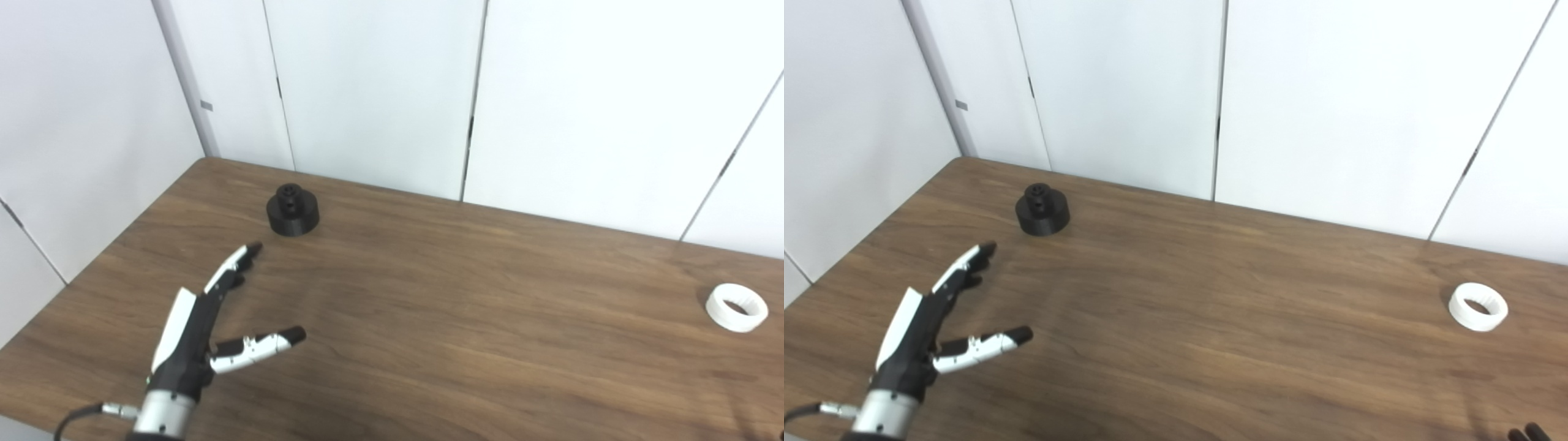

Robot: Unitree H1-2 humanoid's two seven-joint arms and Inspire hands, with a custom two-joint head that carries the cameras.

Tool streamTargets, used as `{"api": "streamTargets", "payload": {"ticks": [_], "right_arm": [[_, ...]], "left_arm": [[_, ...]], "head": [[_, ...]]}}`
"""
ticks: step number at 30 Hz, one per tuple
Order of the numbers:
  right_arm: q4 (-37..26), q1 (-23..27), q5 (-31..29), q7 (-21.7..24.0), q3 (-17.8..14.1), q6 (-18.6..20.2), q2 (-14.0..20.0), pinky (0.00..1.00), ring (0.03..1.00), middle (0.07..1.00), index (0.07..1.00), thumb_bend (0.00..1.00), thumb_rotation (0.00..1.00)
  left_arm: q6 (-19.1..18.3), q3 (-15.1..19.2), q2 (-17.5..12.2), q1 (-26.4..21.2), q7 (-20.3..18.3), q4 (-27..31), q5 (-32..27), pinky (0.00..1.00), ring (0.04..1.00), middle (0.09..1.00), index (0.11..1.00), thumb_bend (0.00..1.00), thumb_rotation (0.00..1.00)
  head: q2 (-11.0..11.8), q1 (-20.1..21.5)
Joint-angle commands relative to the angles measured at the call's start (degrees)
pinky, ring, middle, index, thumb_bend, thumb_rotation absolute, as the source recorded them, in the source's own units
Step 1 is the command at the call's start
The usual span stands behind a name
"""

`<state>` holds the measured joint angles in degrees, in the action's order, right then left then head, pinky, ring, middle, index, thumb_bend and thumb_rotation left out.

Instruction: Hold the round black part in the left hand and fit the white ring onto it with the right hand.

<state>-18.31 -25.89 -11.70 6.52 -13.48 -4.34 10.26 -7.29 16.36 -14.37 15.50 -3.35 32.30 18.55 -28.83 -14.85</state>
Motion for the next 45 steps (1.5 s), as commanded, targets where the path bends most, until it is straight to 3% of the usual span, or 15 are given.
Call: {"api": "streamTargets", "payload": {"ticks": [1,8,16,24,30,35,45], "right_arm": [[-0.7,0.7,0.3,-0.3,-0.3,-2.8,0.0,1.0,0.985,0.914,0.922,0.54,1.0],[-1.3,0.6,0.7,-0.4,0.1,-2.5,-0.3,1.0,0.993,0.916,0.932,0.54,1.0],[-0.4,0.7,0.7,-0.2,0.1,-4.2,-0.4,1.0,0.981,0.911,0.938,0.53,1.0],[-0.4,0.6,0.8,-0.3,0.0,-3.9,-0.5,1.0,0.976,0.906,0.931,0.54,1.0],[-0.1,0.8,0.4,-0.2,0.2,-4.5,-0.6,1.0,0.976,0.908,0.934,0.52,1.0],[-0.2,0.8,0.7,-0.2,0.4,-4.0,-0.6,1.0,0.976,0.904,0.93,0.53,1.0],[0.2,1.0,1.3,-0.2,0.6,-4.5,-0.6,1.0,0.97,0.902,0.926,0.53,1.0]], "left_arm": [[-0.7,0.4,-2.7,-2.8,0.0,1.1,2.5,0.91,0.953,0.959,0.931,0.98,0.41],[-3.8,-0.3,-8.3,-9.6,-0.3,-5.1,8.7,1.0,1.0,0.977,0.926,1.0,0.44],[-4.1,-1.0,-11.6,-15.6,1.1,-14.3,12.5,1.0,1.0,0.977,0.919,1.0,0.46],[-5.1,-4.4,-15.3,-21.8,2.4,-24.9,16.8,1.0,1.0,0.998,0.928,1.0,0.52],[-5.3,-6.7,-17.2,-26.6,3.5,-32.2,18.1,1.0,1.0,0.995,0.918,1.0,0.49],[-6.6,-9.8,-18.5,-31.1,5.0,-39.1,20.9,1.0,1.0,0.986,0.902,1.0,0.53],[-8.5,-14.8,-19.3,-38.7,8.2,-52.8,21.6,1.0,1.0,0.98,0.878,1.0,0.52]], "head": [[-0.1,-0.1],[0.0,0.0],[0.1,0.1],[0.1,0.3],[0.2,0.6],[0.8,-0.2],[0.9,0.0]]}}
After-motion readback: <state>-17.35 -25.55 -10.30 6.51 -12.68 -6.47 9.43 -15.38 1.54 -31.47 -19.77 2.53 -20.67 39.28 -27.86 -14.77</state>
